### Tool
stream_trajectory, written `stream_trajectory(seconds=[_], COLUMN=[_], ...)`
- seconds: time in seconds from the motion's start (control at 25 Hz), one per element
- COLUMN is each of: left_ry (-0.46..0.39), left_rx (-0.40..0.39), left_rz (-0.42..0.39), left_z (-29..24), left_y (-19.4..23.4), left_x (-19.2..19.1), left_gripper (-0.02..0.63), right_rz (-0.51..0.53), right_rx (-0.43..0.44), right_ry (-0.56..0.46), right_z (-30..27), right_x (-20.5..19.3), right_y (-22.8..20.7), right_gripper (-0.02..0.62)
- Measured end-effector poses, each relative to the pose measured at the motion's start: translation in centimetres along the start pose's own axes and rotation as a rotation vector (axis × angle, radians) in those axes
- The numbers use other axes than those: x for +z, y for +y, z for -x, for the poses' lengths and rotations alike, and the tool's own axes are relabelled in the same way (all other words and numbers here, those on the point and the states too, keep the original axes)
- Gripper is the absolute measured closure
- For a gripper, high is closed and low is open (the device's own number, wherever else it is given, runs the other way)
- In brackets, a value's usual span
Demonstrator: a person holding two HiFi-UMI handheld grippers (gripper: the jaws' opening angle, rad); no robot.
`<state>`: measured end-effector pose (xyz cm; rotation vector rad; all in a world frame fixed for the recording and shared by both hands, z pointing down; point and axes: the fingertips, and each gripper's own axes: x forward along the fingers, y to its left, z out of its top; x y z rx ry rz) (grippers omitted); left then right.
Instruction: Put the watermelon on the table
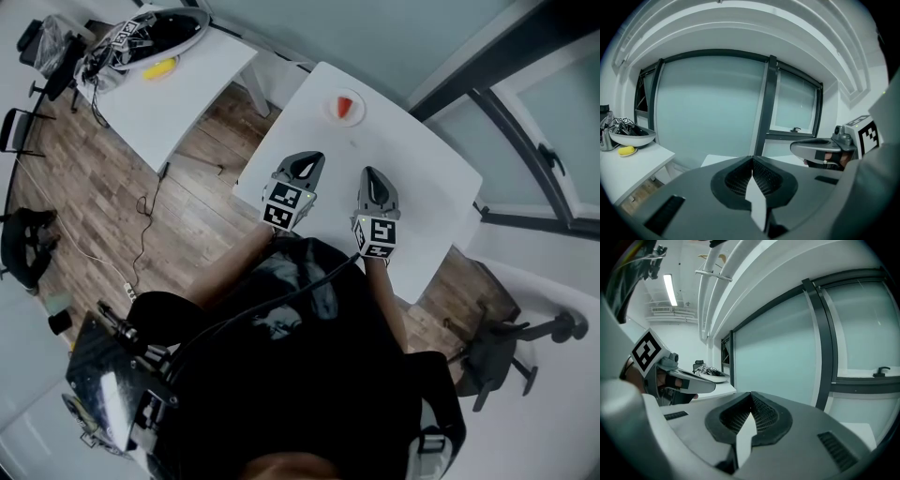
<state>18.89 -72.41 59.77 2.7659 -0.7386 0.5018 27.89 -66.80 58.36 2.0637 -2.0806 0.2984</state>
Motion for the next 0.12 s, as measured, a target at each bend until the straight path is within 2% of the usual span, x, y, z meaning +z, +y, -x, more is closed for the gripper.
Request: stream_trajectory(seconds=[0.12], left_ry=[0.004], left_rx=[0.003], left_rz=[0.006], left_z=[0.04], left_y=[-0.06], left_x=[-0.25], left_gripper=[0.601], right_rz=[-0.016], right_rx=[0.003], right_ry=[0.002], right_z=[0.21], right_x=[-0.33], right_y=[-0.07], right_gripper=[0.584])
